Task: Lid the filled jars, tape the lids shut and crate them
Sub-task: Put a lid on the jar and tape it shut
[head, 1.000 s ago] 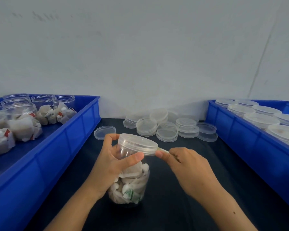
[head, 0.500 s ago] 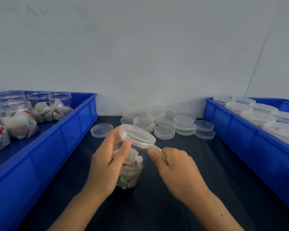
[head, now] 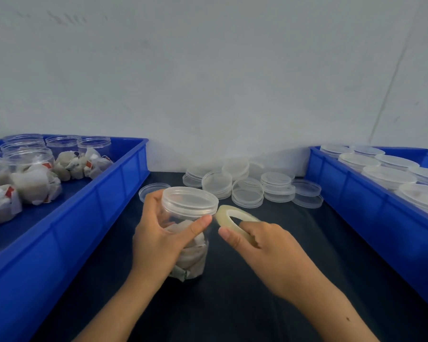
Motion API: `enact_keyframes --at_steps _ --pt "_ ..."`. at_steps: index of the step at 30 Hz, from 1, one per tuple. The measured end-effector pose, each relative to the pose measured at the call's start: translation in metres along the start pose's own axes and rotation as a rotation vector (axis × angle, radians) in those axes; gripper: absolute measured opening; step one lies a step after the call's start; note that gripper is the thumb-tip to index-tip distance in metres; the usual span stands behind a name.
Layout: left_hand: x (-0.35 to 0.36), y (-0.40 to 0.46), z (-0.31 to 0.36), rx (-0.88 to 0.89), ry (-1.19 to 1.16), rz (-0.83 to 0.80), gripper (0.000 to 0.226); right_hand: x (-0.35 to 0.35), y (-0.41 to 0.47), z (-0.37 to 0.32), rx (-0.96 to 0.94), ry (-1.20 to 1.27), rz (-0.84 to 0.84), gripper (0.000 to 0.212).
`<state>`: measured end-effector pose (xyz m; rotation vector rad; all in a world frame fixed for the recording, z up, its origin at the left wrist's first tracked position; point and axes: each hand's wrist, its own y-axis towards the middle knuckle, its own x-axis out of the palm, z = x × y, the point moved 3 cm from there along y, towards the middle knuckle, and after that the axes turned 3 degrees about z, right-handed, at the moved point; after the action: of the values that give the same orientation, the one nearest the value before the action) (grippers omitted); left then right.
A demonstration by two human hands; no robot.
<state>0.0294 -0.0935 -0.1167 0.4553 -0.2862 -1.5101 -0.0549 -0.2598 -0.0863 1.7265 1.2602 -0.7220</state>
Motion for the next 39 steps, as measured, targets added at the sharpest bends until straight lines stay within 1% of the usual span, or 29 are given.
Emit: enact_keyframes --at_steps 3,7,12,18,21,23,26,29,31,34,36,37,39 --pt "-0.003 0.005 -0.001 -0.025 -0.031 -0.028 0.078 -0.001 0.002 0.006 -0.005 0.011 -0.015 0.066" --pt "-0.002 0.006 0.002 -0.028 -0.072 -0.105 0.083 -0.005 0.005 0.013 0.044 -0.023 0.016 0.063" --pt "0.000 0.010 0.005 -0.011 -0.138 -0.278 0.078 -0.002 0.006 0.016 0.124 0.008 0.022 0.058" --pt "0.000 0.012 0.001 -0.066 -0.229 -0.358 0.088 -0.006 0.005 0.011 0.117 -0.027 0.073 0.057" --pt "0.001 0.010 0.001 -0.111 -0.274 -0.388 0.099 -0.009 0.003 0.007 0.070 -0.035 0.125 0.056" --pt "0.001 0.007 0.002 -0.123 -0.295 -0.402 0.102 -0.009 0.002 0.003 0.044 -0.046 0.147 0.056" --pt "0.000 0.004 0.004 -0.098 -0.283 -0.391 0.092 -0.007 0.000 0.001 0.056 -0.040 0.153 0.057" --pt "-0.001 0.000 0.007 -0.020 -0.172 -0.330 0.062 -0.006 -0.001 0.001 0.076 -0.051 0.184 0.058" --pt "0.000 -0.003 0.009 0.017 -0.125 -0.278 0.052 -0.004 -0.002 -0.001 0.077 -0.064 0.204 0.058" --pt "0.001 -0.009 0.012 0.058 -0.055 -0.203 0.057 0.000 -0.002 -0.001 0.082 -0.043 0.210 0.056" --pt "0.004 -0.013 0.014 0.073 0.032 -0.193 0.060 0.001 -0.003 -0.002 0.063 -0.044 0.208 0.053" --pt "0.006 -0.014 0.016 0.065 0.088 -0.193 0.066 0.002 -0.003 -0.003 0.039 -0.046 0.207 0.051" --pt "0.009 -0.014 0.016 0.021 0.164 -0.155 0.085 0.004 -0.005 -0.008 -0.016 -0.036 0.197 0.047"
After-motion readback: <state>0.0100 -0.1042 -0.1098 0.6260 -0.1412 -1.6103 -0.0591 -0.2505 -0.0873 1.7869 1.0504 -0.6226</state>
